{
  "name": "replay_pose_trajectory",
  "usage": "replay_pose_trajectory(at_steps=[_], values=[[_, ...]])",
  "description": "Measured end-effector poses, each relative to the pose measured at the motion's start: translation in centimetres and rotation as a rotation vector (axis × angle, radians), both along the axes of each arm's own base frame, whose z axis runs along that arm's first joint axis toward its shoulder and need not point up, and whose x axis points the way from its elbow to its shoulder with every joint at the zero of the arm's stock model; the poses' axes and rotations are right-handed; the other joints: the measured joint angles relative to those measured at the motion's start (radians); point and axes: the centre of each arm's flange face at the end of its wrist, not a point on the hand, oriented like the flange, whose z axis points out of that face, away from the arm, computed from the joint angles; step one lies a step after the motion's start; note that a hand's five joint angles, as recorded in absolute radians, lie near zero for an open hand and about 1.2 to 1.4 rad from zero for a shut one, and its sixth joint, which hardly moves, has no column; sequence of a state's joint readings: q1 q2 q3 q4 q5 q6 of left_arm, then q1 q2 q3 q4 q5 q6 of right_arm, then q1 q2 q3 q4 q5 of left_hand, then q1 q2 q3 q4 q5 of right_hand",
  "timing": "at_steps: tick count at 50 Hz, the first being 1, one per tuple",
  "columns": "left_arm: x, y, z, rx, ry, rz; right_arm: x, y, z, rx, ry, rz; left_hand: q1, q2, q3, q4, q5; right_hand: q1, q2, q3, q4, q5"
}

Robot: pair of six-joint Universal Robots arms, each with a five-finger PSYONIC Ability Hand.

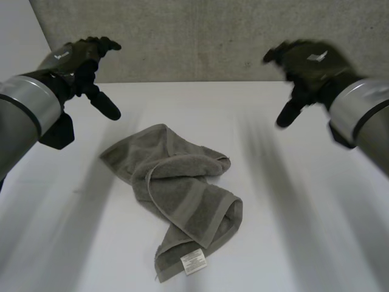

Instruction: Fold the towel.

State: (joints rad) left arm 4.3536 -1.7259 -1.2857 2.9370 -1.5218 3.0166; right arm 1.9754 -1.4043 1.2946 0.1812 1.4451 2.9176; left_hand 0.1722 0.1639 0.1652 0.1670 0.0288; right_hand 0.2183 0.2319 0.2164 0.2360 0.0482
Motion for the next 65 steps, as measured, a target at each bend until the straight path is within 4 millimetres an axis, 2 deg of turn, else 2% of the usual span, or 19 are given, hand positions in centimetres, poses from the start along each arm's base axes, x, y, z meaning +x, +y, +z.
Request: replay_pose_trajectory(at_steps=[9, 11, 13, 18, 26, 30, 32, 33, 36, 39, 46, 47, 48, 51, 52, 54, 57, 60, 65], values=[[-0.4, -2.8, -3.3, 0.045, -0.086, 0.007, 5.2, 4.6, -6.4, 0.285, 0.024, 0.194, 0.000, 0.000, 0.000, 0.000, 0.000, 0.000, 0.000, 0.000, -0.001, 0.000], [-0.4, -2.9, -3.5, 0.046, -0.090, 0.009, 5.4, 4.9, -6.8, 0.296, 0.027, 0.201, 0.000, 0.000, 0.000, 0.000, 0.000, 0.000, 0.000, 0.000, -0.001, 0.000], [-0.1, -4.1, -4.6, 0.053, -0.109, 0.023, 6.6, 6.6, -9.2, 0.346, 0.059, 0.255, 0.000, 0.000, 0.000, 0.000, 0.000, 0.000, 0.001, 0.002, 0.000, 0.001], [0.6, -5.7, -5.9, 0.070, -0.119, 0.052, 8.4, 9.2, -13.1, 0.326, 0.149, 0.350, 0.000, 0.000, 0.000, 0.000, 0.000, 0.004, 0.031, 0.051, 0.031, 0.046], [1.1, -6.6, -6.7, 0.085, -0.121, 0.071, 9.7, 9.9, -18.1, 0.236, 0.266, 0.371, 0.000, 0.000, 0.000, 0.000, 0.000, 0.004, 0.037, 0.058, 0.039, 0.054], [1.1, -6.6, -6.7, 0.087, -0.121, 0.071, 9.7, 9.5, -19.1, 0.221, 0.300, 0.346, 0.000, 0.000, 0.000, 0.000, 0.000, 0.105, 0.139, 0.165, 0.145, 0.143], [1.1, -6.6, -6.7, 0.087, -0.121, 0.071, 9.7, 9.3, -19.3, 0.216, 0.308, 0.339, 0.000, 0.000, 0.000, 0.000, 0.000, 0.168, 0.204, 0.231, 0.208, 0.201], [1.1, -6.6, -6.8, 0.089, -0.122, 0.071, 9.7, 9.0, -19.4, 0.199, 0.317, 0.329, 0.000, 0.000, 0.000, 0.000, 0.000, 0.386, 0.495, 0.493, 0.474, 0.453], [1.0, -6.6, -6.9, 0.094, -0.123, 0.068, 9.8, 8.5, -19.3, 0.170, 0.316, 0.318, 0.000, 0.000, 0.000, 0.000, 0.000, 0.611, 0.777, 0.781, 0.769, 0.741], [1.0, -6.6, -7.1, 0.099, -0.125, 0.066, 9.8, 8.2, -19.0, 0.148, 0.310, 0.311, 0.000, 0.000, 0.000, 0.000, 0.000, 0.694, 0.895, 0.892, 0.878, 0.852], [0.3, -6.4, -8.2, 0.121, -0.134, 0.043, 8.9, 6.1, -13.4, 0.008, 0.208, 0.238, 0.000, 0.000, 0.000, 0.000, 0.000, 0.716, 0.940, 0.958, 0.952, 0.920], [0.3, -6.4, -8.2, 0.121, -0.134, 0.043, 8.9, 6.1, -13.4, 0.008, 0.208, 0.238, 0.000, 0.000, 0.000, 0.000, 0.000, 0.716, 0.940, 0.958, 0.952, 0.920], [0.0, -6.4, -8.5, 0.122, -0.134, 0.033, 8.4, 5.7, -11.5, -0.023, 0.182, 0.224, 0.000, 0.000, 0.000, 0.000, 0.000, 0.716, 0.940, 0.963, 0.952, 0.920], [-0.7, -6.5, -9.0, 0.115, -0.131, 0.007, 7.6, 5.6, -9.2, -0.045, 0.161, 0.226, 0.000, 0.000, 0.000, 0.000, 0.000, 0.716, 0.940, 0.965, 0.952, 0.923], [-0.7, -6.5, -9.0, 0.115, -0.131, 0.007, 7.6, 5.6, -9.2, -0.045, 0.161, 0.226, 0.000, 0.000, 0.000, 0.000, 0.000, 0.716, 0.940, 0.965, 0.952, 0.923], [-2.3, -6.7, -9.7, 0.094, -0.121, -0.056, 6.9, 6.3, -7.2, -0.028, 0.164, 0.266, 0.000, 0.003, 0.002, 0.002, 0.000, 0.716, 0.940, 0.965, 0.952, 0.925], [-3.3, -6.9, -10.1, 0.079, -0.114, -0.101, 6.5, 7.0, -6.5, -0.001, 0.176, 0.300, 0.000, 0.003, 0.002, 0.002, 0.000, 0.716, 0.940, 0.965, 0.952, 0.926], [-6.0, -7.0, -11.5, 0.058, -0.104, -0.226, 5.5, 9.3, -4.5, 0.061, 0.198, 0.380, 0.003, 0.008, 0.006, 0.002, 0.000, 0.716, 0.940, 0.965, 0.953, 0.927], [-9.4, -6.2, -13.8, 0.058, -0.110, -0.411, 4.4, 11.1, -2.5, 0.063, 0.193, 0.420, 0.003, 0.011, 0.010, 0.007, 0.000, 0.716, 0.940, 0.965, 0.957, 0.927]])
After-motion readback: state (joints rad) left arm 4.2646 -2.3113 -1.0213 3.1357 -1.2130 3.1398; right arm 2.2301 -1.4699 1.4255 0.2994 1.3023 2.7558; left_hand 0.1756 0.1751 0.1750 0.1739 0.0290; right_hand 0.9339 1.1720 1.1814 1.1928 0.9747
